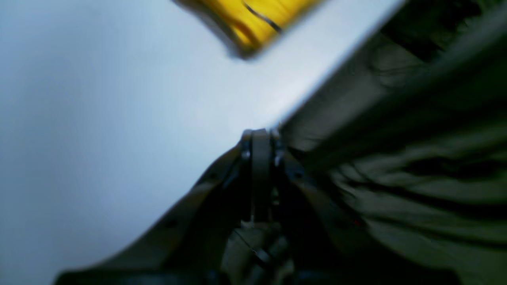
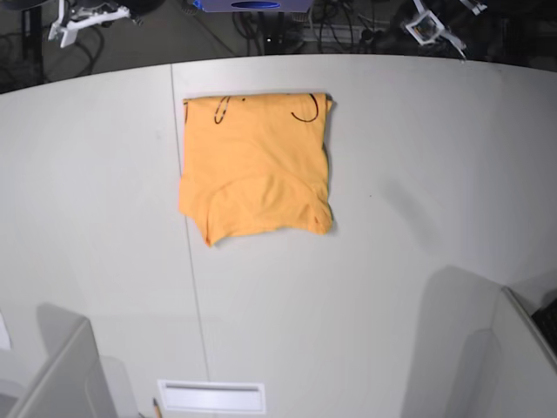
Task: Fold the T-shirt properly
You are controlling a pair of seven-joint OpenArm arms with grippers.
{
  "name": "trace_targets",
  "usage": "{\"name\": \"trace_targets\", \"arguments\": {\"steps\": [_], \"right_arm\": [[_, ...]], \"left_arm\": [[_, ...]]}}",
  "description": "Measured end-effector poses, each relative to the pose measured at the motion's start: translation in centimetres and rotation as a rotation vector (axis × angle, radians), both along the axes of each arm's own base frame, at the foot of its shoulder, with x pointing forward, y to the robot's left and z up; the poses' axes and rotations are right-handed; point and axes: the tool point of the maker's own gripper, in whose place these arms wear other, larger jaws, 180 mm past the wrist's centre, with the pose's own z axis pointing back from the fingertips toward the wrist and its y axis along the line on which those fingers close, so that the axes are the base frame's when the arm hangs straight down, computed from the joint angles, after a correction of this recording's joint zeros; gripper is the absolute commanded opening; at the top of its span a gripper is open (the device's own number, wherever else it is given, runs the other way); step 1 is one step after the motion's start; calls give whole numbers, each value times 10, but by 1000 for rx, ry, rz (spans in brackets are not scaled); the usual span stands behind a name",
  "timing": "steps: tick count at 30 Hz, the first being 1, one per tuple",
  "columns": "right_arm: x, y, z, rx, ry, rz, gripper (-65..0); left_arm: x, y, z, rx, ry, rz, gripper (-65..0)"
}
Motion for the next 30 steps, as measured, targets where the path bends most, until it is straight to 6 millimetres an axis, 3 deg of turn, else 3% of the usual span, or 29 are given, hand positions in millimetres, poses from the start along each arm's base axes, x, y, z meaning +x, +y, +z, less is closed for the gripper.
{"name": "trace_targets", "arguments": {"steps": [4,8,10,12,16,18,22,25,28,30], "right_arm": [[-24,31,-34,126,161,57,-650],[-33,59,-65,225,278,255,-650],[-30,63,-78,247,318,365,-650],[-28,61,-96,243,362,421,-650],[-65,59,-131,246,531,482,-650],[-80,62,-146,254,621,529,-650],[-75,49,-181,140,662,688,-650],[-80,35,-195,42,697,903,-650],[-94,41,-205,79,685,1165,-650],[-95,38,-214,112,626,1275,-650]], "left_arm": [[-52,-9,-32,-31,174,-3,-650],[-106,-14,-75,-22,357,-13,-650],[-123,-13,-94,-27,420,13,-650],[-133,1,-116,19,472,24,-650],[-135,36,-163,134,515,139,-650],[-137,40,-187,158,547,205,-650],[-172,34,-238,219,711,333,-650],[-188,30,-257,240,736,399,-650],[-171,34,-263,281,628,450,-650],[-152,23,-268,284,581,451,-650]]}}
